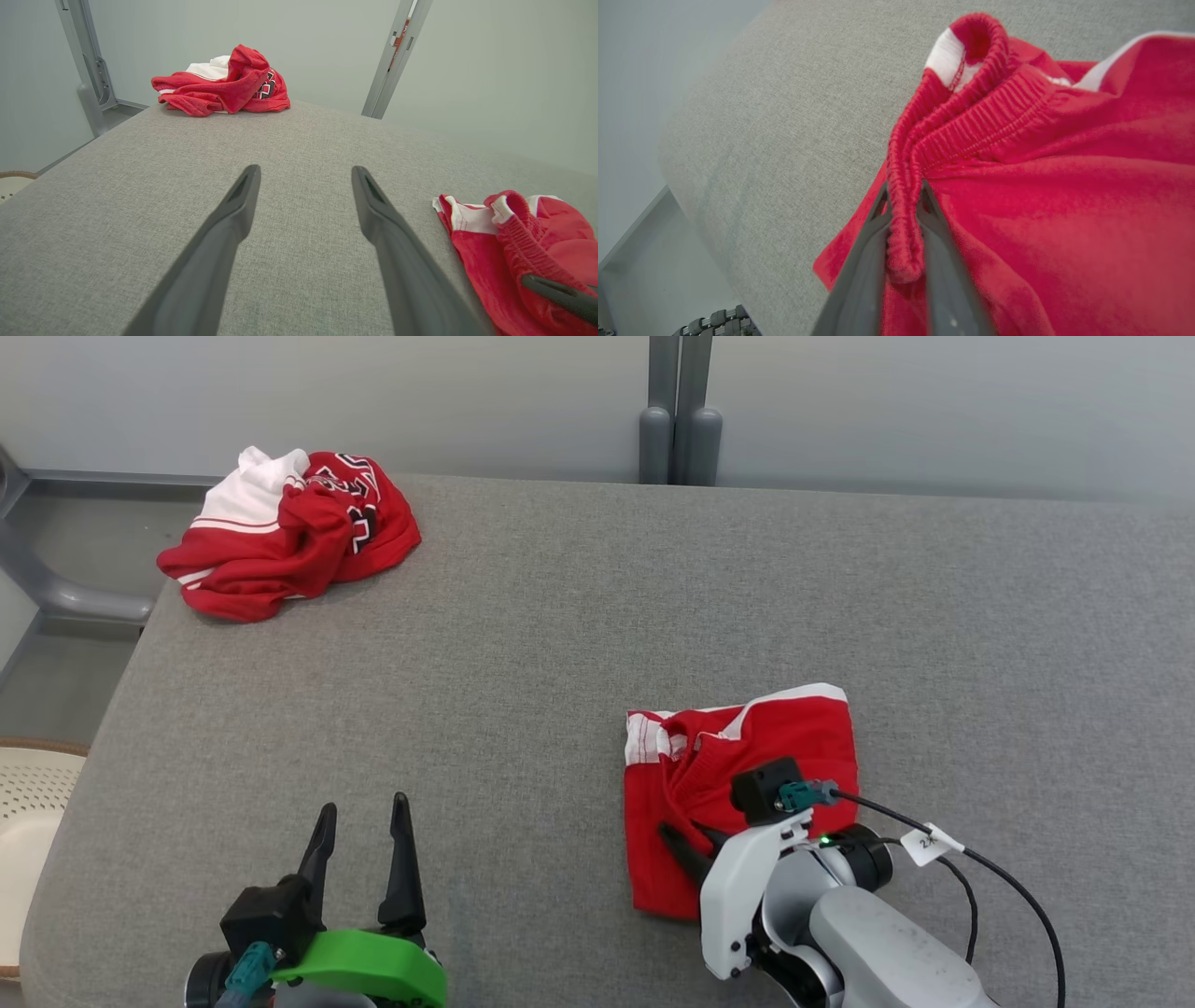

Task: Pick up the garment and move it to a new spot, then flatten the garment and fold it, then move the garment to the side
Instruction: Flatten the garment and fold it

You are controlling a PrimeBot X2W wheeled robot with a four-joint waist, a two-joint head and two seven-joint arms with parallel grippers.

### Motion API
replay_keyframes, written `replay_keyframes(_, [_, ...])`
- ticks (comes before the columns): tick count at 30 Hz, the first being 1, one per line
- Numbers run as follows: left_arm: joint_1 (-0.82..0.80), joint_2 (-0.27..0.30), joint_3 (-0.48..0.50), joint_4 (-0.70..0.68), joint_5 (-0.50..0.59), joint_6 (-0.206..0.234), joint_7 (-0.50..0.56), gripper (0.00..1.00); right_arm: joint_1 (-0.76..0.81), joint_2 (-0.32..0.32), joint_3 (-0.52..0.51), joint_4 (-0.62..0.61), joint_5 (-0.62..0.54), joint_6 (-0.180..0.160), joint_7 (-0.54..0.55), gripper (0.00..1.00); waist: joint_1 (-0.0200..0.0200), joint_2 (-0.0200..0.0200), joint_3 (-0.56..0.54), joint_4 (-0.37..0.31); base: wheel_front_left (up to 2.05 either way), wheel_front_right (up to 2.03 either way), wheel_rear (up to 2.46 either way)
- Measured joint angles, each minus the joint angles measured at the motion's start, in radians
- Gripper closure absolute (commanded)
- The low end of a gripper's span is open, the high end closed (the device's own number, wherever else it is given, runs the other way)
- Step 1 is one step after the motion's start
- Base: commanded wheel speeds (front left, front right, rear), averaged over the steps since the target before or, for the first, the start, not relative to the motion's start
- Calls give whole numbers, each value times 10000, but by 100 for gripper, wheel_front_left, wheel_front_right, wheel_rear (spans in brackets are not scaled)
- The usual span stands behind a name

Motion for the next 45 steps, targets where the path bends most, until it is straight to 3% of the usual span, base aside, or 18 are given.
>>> replay_keyframes(1, [0, -6, 19, 15, 8, -17, 0, 0, -34, 19, 29, 82, -13, 0, -77, 0, 0, 0, -1, 4, 0, 0, 0])
replay_keyframes(11, [3, -90, 173, 127, 117, -117, 0, 0, -126, 117, 725, -100, 146, 0, -1014, 0, 0, 0, -78, -105, 0, 0, 0])
replay_keyframes(16, [18, -117, 224, 130, 253, -165, 0, 0, -105, 105, 387, -370, -88, 0, -1776, 0, 0, 0, -175, -272, 0, 0, 0])
replay_keyframes(24, [36, -138, 194, 52, 426, -222, 0, 0, 444, -48, -1735, -581, -1275, 0, -3264, 0, 0, 0, -486, -600, 0, 0, 0])
replay_keyframes(33, [217, -203, 274, -58, 451, -205, 0, 0, 1823, 63, -4537, -2466, -2734, 0, -3712, 0, 0, 0, -755, -1070, 0, 0, 0])
replay_keyframes(40, [512, -232, 403, -128, 502, -205, -2, 0, 3010, 117, -5494, -3954, -3459, 0, -3720, 0, 0, 0, -908, -1280, 0, 0, 0])
replay_keyframes(45, [705, -257, 525, -242, 604, -221, 0, 0, 3521, 128, -5714, -4215, -3344, 0, -3720, 0, 0, 0, -1012, -1345, 0, 0, 0])
